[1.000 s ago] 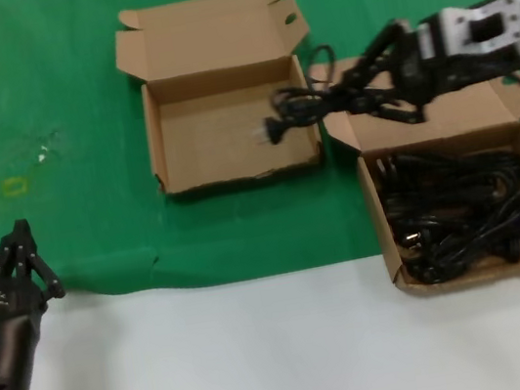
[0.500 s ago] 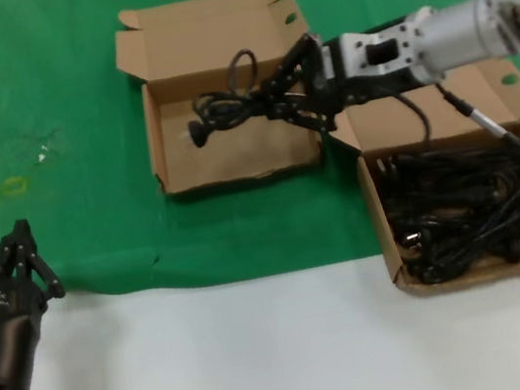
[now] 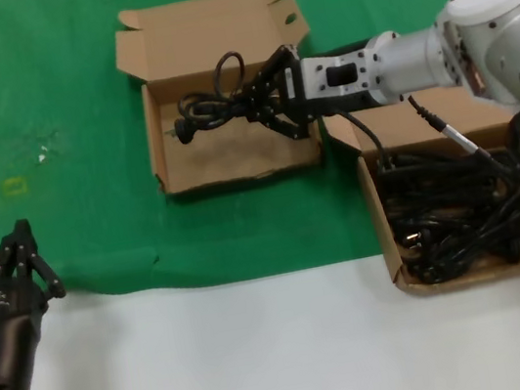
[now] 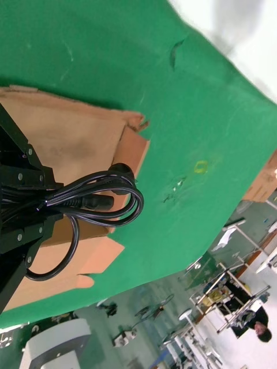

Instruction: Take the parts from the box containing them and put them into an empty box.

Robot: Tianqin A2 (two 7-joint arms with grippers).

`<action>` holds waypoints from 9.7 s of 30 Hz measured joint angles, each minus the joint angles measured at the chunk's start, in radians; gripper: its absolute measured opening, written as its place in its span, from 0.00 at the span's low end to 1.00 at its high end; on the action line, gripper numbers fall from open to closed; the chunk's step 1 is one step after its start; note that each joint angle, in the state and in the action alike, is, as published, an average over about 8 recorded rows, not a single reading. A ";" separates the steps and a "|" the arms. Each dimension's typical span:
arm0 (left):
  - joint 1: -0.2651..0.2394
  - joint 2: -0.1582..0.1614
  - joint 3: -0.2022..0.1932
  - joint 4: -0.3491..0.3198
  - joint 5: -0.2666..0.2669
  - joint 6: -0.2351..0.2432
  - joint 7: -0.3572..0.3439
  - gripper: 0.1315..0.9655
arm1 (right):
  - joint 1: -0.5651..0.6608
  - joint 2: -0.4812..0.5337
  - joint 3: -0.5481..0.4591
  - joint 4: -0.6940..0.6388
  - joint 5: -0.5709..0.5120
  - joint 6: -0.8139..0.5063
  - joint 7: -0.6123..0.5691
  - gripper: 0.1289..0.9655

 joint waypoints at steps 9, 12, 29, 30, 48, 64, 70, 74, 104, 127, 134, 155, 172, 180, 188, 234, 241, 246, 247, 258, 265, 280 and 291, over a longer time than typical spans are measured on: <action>0.000 0.000 0.000 0.000 0.000 0.000 0.000 0.01 | -0.011 -0.030 0.037 -0.035 0.017 0.091 -0.068 0.10; 0.000 0.000 0.000 0.000 0.000 0.000 0.000 0.01 | -0.017 -0.037 0.048 -0.038 0.023 0.107 -0.088 0.10; 0.000 0.000 0.000 0.000 0.000 0.000 0.000 0.01 | -0.038 -0.064 0.089 -0.042 0.041 0.142 -0.148 0.10; 0.000 0.000 0.000 0.000 0.000 0.000 0.000 0.01 | -0.039 -0.064 0.090 -0.042 0.041 0.143 -0.149 0.11; 0.000 0.000 0.000 0.000 0.000 0.000 0.000 0.01 | -0.045 -0.061 0.108 -0.042 0.045 0.153 -0.176 0.28; 0.000 0.000 0.000 0.000 0.000 0.000 0.000 0.01 | -0.036 -0.016 0.157 -0.038 0.085 0.113 -0.196 0.66; 0.000 0.000 0.000 0.000 0.000 0.000 0.000 0.01 | -0.041 0.016 0.180 -0.034 0.106 0.082 -0.193 0.79; 0.000 0.000 0.000 0.000 0.000 0.000 0.000 0.01 | -0.045 0.033 0.195 -0.031 0.119 0.066 -0.193 0.87; 0.000 0.000 0.000 0.000 0.000 0.000 0.000 0.20 | -0.347 0.083 0.241 0.325 0.157 0.231 0.057 1.00; 0.000 0.000 0.000 0.000 0.000 0.000 0.000 0.83 | -0.756 0.143 0.295 0.809 0.199 0.463 0.400 1.00; 0.000 0.000 0.000 0.000 0.000 0.000 0.000 0.89 | -0.881 0.161 0.312 0.956 0.213 0.534 0.505 1.00; 0.000 0.000 0.000 0.000 0.000 0.000 0.000 1.00 | -1.255 0.216 0.361 1.398 0.252 0.747 0.818 1.00; 0.000 0.000 0.000 0.000 0.000 0.000 0.000 1.00 | -1.336 0.228 0.372 1.495 0.260 0.793 0.887 1.00; 0.000 0.000 0.000 0.000 0.000 0.000 0.000 1.00 | -1.336 0.228 0.372 1.495 0.260 0.793 0.887 1.00; 0.000 0.000 0.000 0.000 0.000 0.000 0.000 1.00 | -1.336 0.228 0.372 1.495 0.260 0.793 0.887 1.00; 0.000 0.000 0.000 0.000 0.000 0.000 0.000 1.00 | -1.336 0.228 0.372 1.495 0.260 0.793 0.887 1.00; 0.000 0.000 0.000 0.000 0.000 0.000 0.000 1.00 | -1.336 0.228 0.372 1.495 0.260 0.793 0.887 1.00; 0.000 0.000 0.000 0.000 0.000 0.000 0.000 1.00 | -1.336 0.228 0.372 1.495 0.260 0.793 0.887 1.00; 0.000 0.000 0.000 0.000 0.000 0.000 0.000 1.00 | -1.336 0.228 0.372 1.495 0.260 0.793 0.887 1.00; 0.000 0.000 0.000 0.000 0.000 0.000 0.000 1.00 | -1.336 0.228 0.372 1.495 0.260 0.793 0.887 1.00; 0.000 0.000 0.000 0.000 0.000 0.000 0.000 1.00 | -1.336 0.228 0.372 1.495 0.260 0.793 0.887 1.00; 0.000 0.000 0.000 0.000 0.000 0.000 0.000 1.00 | -1.336 0.228 0.372 1.495 0.260 0.793 0.887 1.00; 0.000 0.000 0.000 0.000 0.000 0.000 0.000 1.00 | -1.336 0.228 0.372 1.495 0.260 0.793 0.887 1.00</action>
